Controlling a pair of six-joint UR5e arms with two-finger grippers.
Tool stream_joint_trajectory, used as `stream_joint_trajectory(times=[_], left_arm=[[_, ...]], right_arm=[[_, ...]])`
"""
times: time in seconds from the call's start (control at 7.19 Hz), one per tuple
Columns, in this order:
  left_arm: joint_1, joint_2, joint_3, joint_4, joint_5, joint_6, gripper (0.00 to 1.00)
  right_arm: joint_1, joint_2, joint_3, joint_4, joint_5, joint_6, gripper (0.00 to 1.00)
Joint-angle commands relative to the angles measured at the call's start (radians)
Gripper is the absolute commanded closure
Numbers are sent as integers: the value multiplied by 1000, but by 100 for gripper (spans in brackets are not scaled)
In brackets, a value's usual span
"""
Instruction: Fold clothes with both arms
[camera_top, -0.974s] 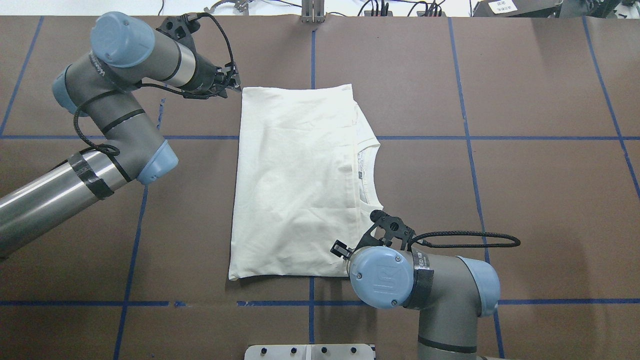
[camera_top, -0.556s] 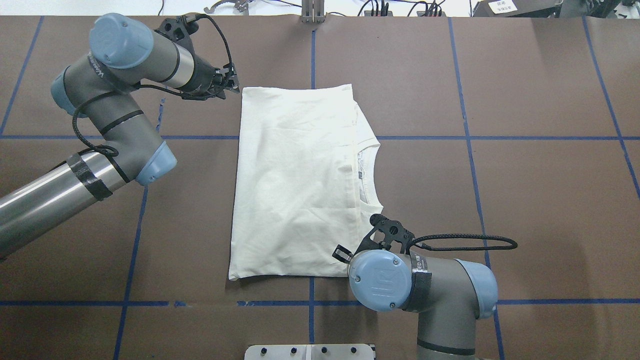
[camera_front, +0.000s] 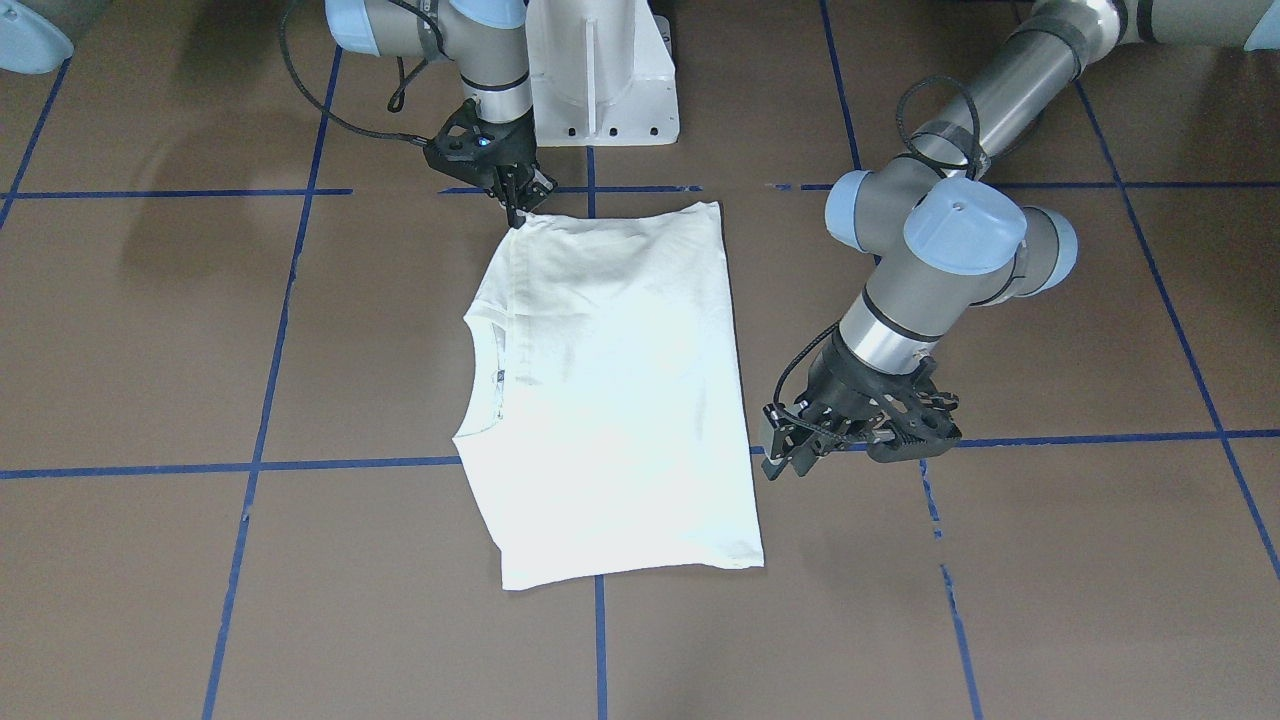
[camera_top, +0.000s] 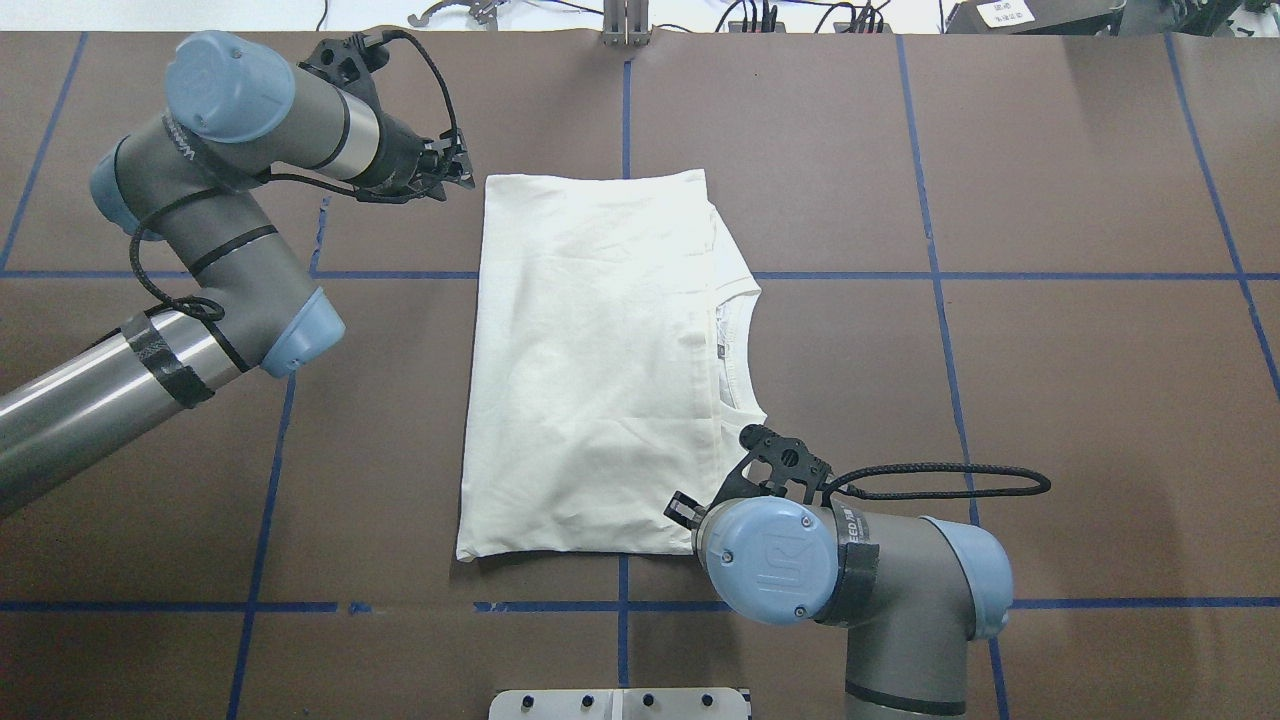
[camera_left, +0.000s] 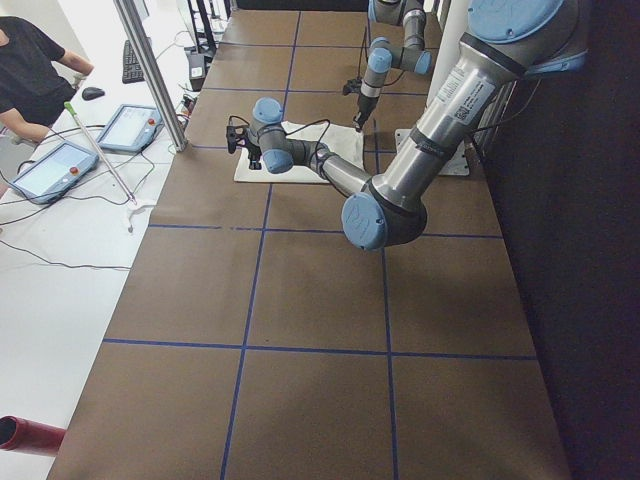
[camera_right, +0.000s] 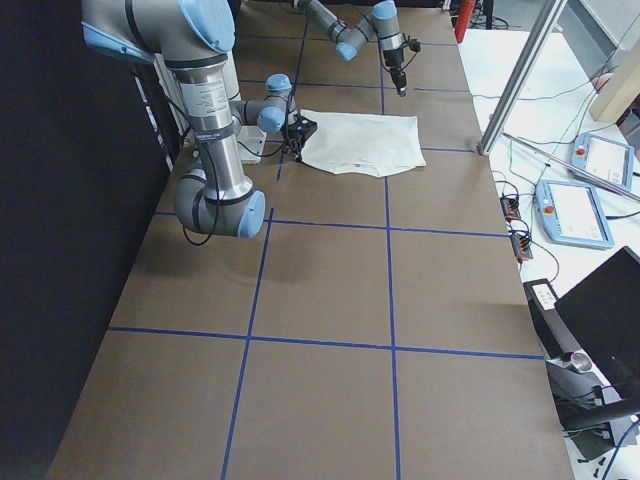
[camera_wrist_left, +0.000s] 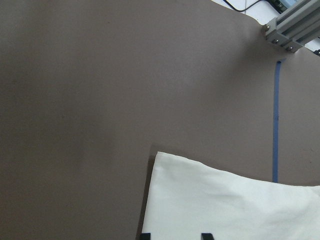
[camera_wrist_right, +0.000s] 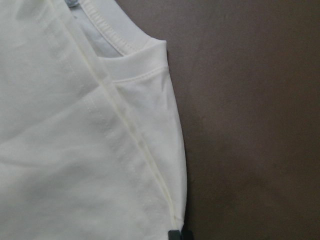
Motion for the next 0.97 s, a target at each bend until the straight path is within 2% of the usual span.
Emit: stream_joint_trajectory(times=[0.0,0.14,0.28,0.42,0.83], left_arm=[[33,98,-167,7,-7,-126,55],[140,217,-349,36,18,-242,51],[261,312,-484,62,124,-328,46],[374,351,-539,82,213,-410,43],[584,399,-552,122,341,-559,42]], right_arm=[[4,-47,46,-1,11,2,100],[3,-50,65,-6,11,6,100],[-10,-58,77,-9,10,8,100],[-11,-58,80,-9,10,8,100],[-11,-58,80,-10,10,8,100]])
